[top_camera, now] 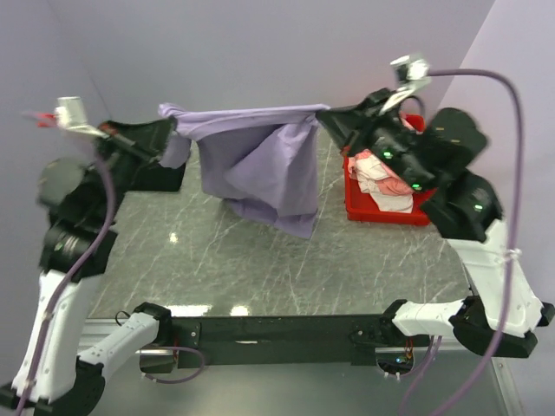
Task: Fold and stack the t-shirts
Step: Flatten the tshirt out
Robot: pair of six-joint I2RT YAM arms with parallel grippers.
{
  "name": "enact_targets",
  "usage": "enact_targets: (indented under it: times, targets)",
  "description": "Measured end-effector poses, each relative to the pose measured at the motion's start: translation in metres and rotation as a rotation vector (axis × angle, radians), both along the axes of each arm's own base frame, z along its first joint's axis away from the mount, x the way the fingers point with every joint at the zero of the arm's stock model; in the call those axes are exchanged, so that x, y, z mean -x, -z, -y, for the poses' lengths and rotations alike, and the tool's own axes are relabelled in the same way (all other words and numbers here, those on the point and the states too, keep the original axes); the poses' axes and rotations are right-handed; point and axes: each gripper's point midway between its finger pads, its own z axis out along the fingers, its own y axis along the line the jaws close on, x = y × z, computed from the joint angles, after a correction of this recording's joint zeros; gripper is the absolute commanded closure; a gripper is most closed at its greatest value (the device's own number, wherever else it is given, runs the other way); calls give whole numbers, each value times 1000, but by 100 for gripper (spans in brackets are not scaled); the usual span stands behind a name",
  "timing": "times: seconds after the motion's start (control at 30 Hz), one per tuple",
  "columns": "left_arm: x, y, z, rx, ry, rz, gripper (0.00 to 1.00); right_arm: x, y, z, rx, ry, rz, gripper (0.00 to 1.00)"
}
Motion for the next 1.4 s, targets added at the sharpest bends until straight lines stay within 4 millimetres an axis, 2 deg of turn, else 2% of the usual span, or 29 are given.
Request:
enact_targets:
  times: [0.1,0.17,0.23,0.3,0.4,0.47,0.53,0.6,0.73,0.8,0.87,0.97,1.03,1.1,1.2,1.27,1.33,1.37,1.4]
  targets:
    - [44,-50,-3,12,49,161,99,34,-41,7,-34,-96,90,100]
    - [72,-80,-5,13,78,259,99,50,-58,10,-48,-146,135,100]
    - [92,-101,-7,11,95,334,99,69,-72,14,-59,-198,185,100]
    - [102,-114,-8,4,99,381,99,80,-78,19,-58,-219,221,100]
    - [95,-118,-7,-8,92,386,99,77,-79,21,-35,-199,248,100]
    - [75,-113,-5,-20,71,358,99,61,-73,16,-6,-160,243,100]
    - [40,-101,-3,-33,26,295,99,37,-66,11,23,-109,236,100]
    - [4,-92,-4,-47,-37,235,99,4,-57,9,50,-49,216,100]
    - [-91,-60,-2,-112,-149,89,99,-94,-48,20,60,83,152,100]
    - [-132,-48,-4,-138,-169,41,100,-145,-36,19,57,104,119,100]
    - [-170,-37,-10,-160,-168,9,100,-175,-17,15,61,91,83,100]
    - [-197,-32,-21,-173,-165,-1,100,-188,0,4,51,38,52,100]
    - [-197,-36,-22,-178,-156,11,100,-178,-9,-1,35,4,79,100]
    - [-182,-53,-21,-177,-141,66,100,-161,-28,2,18,-18,127,100]
    - [-148,-70,-20,-179,-126,136,100,-117,-56,8,3,-59,197,100]
    - [-115,-73,-23,-175,-127,173,100,-81,-66,8,6,-95,231,100]
    - [-83,-64,-29,-168,-141,193,100,-50,-59,1,24,-138,219,100]
    - [-72,-55,-32,-164,-153,195,99,-36,-50,-7,29,-161,204,100]
    - [-63,-39,-39,-157,-182,182,100,-23,-31,-16,45,-190,160,100]
